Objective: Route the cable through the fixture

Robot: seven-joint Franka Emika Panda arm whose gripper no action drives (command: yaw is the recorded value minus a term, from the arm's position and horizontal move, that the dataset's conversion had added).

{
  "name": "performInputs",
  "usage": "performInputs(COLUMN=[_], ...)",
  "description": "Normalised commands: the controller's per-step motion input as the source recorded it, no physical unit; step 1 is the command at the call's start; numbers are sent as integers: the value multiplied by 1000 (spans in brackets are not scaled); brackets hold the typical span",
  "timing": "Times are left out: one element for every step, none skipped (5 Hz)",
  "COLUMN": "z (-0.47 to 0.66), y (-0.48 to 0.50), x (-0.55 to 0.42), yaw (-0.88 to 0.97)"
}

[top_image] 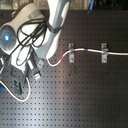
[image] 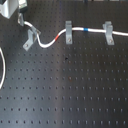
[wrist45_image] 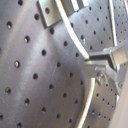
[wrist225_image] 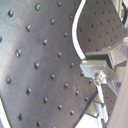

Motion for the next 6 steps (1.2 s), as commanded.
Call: performInputs(z=[-548, -524, -74, 167, 112, 45], y=[-147, -105, -84, 184, 109, 193], x=[489, 514, 529, 240, -118, -309], yaw=[11, 74, 211, 737, 871, 677])
